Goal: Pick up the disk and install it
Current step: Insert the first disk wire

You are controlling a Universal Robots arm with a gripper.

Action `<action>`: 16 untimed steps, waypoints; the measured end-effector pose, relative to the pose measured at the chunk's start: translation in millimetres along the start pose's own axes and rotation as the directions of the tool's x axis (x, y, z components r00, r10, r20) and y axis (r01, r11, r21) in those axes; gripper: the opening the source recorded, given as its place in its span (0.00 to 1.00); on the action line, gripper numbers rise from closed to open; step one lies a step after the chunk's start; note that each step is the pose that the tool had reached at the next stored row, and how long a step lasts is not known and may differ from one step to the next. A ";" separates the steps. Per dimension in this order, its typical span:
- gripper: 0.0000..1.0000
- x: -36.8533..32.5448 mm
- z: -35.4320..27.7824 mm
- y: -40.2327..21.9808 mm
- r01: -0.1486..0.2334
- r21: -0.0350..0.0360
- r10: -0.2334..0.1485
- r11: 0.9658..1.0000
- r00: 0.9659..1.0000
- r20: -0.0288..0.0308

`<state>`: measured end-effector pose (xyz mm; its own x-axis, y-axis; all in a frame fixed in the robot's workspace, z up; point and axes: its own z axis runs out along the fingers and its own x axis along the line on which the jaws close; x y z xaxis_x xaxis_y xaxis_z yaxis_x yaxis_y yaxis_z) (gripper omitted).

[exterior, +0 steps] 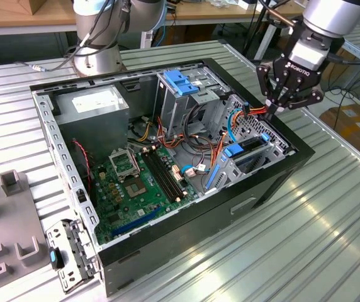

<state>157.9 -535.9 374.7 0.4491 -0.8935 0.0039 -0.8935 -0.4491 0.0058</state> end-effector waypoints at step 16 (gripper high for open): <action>0.11 -2.8 -4.5 -1.8 0.206 0.000 -0.206 0.978 0.978 -0.001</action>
<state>158.3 -532.6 379.1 0.6239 -0.7815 0.0038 -0.7815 -0.6239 0.0066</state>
